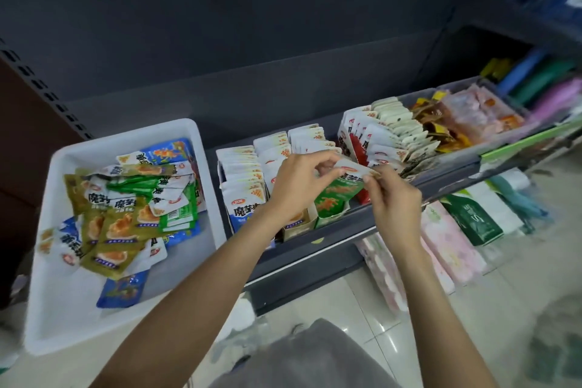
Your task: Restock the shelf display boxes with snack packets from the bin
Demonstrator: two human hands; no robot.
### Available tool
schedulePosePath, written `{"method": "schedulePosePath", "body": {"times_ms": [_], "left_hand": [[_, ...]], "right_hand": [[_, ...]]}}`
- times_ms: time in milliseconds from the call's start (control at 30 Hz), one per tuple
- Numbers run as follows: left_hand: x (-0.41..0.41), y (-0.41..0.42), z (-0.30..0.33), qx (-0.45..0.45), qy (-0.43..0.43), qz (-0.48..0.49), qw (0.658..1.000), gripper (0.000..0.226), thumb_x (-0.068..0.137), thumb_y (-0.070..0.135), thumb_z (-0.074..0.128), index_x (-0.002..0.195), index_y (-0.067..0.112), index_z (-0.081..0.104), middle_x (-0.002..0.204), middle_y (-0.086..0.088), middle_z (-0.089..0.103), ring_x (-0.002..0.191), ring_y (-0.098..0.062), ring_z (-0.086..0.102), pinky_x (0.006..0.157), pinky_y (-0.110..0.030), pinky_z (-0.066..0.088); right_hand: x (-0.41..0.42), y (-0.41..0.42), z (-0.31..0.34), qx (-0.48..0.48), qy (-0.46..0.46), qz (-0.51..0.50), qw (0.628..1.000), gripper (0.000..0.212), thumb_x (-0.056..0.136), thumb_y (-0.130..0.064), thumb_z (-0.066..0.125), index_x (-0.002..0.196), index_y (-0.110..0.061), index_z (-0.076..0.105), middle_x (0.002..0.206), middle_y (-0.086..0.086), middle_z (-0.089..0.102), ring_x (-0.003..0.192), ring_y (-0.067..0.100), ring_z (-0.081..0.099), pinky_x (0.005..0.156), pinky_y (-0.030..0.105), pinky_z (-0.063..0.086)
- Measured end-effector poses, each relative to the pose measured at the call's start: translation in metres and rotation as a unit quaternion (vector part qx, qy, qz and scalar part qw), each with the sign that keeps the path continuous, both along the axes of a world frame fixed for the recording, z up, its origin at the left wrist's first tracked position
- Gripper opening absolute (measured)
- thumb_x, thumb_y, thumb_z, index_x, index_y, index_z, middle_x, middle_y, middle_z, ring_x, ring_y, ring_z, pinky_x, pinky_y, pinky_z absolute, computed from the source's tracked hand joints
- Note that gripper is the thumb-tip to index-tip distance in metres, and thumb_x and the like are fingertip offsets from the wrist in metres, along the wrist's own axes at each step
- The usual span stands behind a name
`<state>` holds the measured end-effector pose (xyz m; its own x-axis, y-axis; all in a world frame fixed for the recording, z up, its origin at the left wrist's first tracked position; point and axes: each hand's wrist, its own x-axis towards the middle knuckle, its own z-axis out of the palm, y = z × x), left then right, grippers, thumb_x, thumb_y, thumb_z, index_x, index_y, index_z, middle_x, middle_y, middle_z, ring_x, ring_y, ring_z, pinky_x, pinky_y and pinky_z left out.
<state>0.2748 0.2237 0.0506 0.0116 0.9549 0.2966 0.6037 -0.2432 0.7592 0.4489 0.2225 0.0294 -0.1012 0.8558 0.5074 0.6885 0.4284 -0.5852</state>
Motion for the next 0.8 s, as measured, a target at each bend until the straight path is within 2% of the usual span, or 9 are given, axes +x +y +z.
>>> {"method": "schedulePosePath", "body": {"times_ms": [133, 200, 300, 367, 433, 500, 567, 667, 800], "left_hand": [[-0.003, 0.009, -0.013, -0.050, 0.029, 0.028, 0.998, 0.017, 0.087, 0.030, 0.066, 0.096, 0.017, 0.071, 0.089, 0.004, 0.072, 0.076, 0.001, 0.059, 0.065, 0.002, 0.036], [-0.005, 0.009, -0.021, -0.060, 0.076, 0.032, 0.995, 0.018, 0.089, 0.030, 0.062, 0.097, 0.017, 0.071, 0.092, 0.004, 0.072, 0.079, -0.003, 0.062, 0.064, -0.001, 0.037], [-0.007, 0.009, -0.037, -0.047, 0.206, 0.041, 0.977, 0.021, 0.093, 0.031, 0.056, 0.106, 0.020, 0.069, 0.107, 0.003, 0.067, 0.095, -0.013, 0.061, 0.070, -0.023, 0.046], [-0.009, 0.008, -0.043, -0.035, 0.241, 0.061, 0.968, 0.024, 0.093, 0.031, 0.056, 0.110, 0.020, 0.068, 0.114, 0.002, 0.062, 0.105, -0.016, 0.055, 0.074, -0.032, 0.049], [-0.009, 0.008, -0.044, 0.004, 0.246, 0.085, 0.965, 0.020, 0.090, 0.030, 0.062, 0.105, 0.020, 0.070, 0.107, 0.002, 0.061, 0.100, -0.016, 0.057, 0.067, -0.031, 0.050], [-0.006, 0.010, -0.046, 0.045, 0.251, 0.102, 0.961, 0.011, 0.083, 0.027, 0.071, 0.091, 0.021, 0.072, 0.096, 0.003, 0.064, 0.088, -0.016, 0.060, 0.056, -0.026, 0.045], [-0.005, 0.014, -0.050, 0.061, 0.270, 0.105, 0.955, 0.008, 0.078, 0.024, 0.076, 0.084, 0.020, 0.073, 0.090, 0.003, 0.065, 0.080, -0.018, 0.061, 0.054, -0.024, 0.044], [-0.008, 0.018, -0.052, 0.046, 0.278, 0.094, 0.955, 0.010, 0.080, 0.022, 0.072, 0.088, 0.017, 0.073, 0.096, 0.000, 0.064, 0.085, -0.021, 0.060, 0.059, -0.029, 0.047], [-0.022, 0.000, -0.032, 0.067, 0.184, 0.128, 0.972, 0.018, 0.086, 0.029, 0.064, 0.102, 0.023, 0.067, 0.104, 0.003, 0.060, 0.096, -0.016, 0.055, 0.068, -0.026, 0.044]], "right_hand": [[-0.006, 0.017, -0.025, -0.017, -0.016, 0.011, 1.000, 0.007, 0.092, -0.010, 0.059, 0.095, -0.005, 0.063, 0.074, 0.008, 0.068, 0.061, 0.021, 0.061, 0.055, 0.016, 0.029], [-0.006, 0.024, -0.033, -0.026, -0.039, 0.030, 0.998, 0.007, 0.091, -0.007, 0.061, 0.096, -0.004, 0.064, 0.075, 0.008, 0.068, 0.063, 0.022, 0.063, 0.056, 0.014, 0.028], [-0.007, 0.031, -0.043, -0.037, -0.086, 0.056, 0.994, 0.009, 0.088, -0.006, 0.064, 0.096, -0.005, 0.065, 0.076, 0.009, 0.068, 0.063, 0.023, 0.064, 0.056, 0.016, 0.035], [-0.009, 0.033, -0.047, -0.043, -0.094, 0.037, 0.994, 0.011, 0.088, -0.013, 0.065, 0.098, -0.008, 0.066, 0.083, 0.008, 0.069, 0.069, 0.026, 0.066, 0.057, 0.028, 0.048], [-0.011, 0.033, -0.046, -0.029, -0.084, -0.011, 0.996, 0.009, 0.089, -0.019, 0.064, 0.097, -0.014, 0.066, 0.085, 0.003, 0.069, 0.074, 0.022, 0.065, 0.058, 0.028, 0.049], [-0.014, 0.033, -0.043, -0.010, -0.083, -0.049, 0.995, 0.005, 0.090, -0.020, 0.064, 0.091, -0.016, 0.066, 0.080, 0.000, 0.068, 0.074, 0.021, 0.062, 0.055, 0.024, 0.042], [-0.019, 0.033, -0.040, -0.009, -0.094, -0.072, 0.993, 0.004, 0.088, -0.019, 0.065, 0.086, -0.016, 0.066, 0.076, 0.001, 0.067, 0.074, 0.023, 0.060, 0.055, 0.022, 0.035], [-0.024, 0.031, -0.034, 0.001, -0.098, -0.089, 0.991, 0.007, 0.086, -0.019, 0.067, 0.091, -0.014, 0.067, 0.088, 0.005, 0.064, 0.084, 0.027, 0.058, 0.057, 0.027, 0.043], [-0.035, 0.012, -0.015, 0.050, -0.031, -0.054, 0.997, 0.017, 0.088, -0.016, 0.065, 0.103, -0.009, 0.065, 0.097, 0.008, 0.060, 0.089, 0.025, 0.057, 0.068, 0.028, 0.043]]}}
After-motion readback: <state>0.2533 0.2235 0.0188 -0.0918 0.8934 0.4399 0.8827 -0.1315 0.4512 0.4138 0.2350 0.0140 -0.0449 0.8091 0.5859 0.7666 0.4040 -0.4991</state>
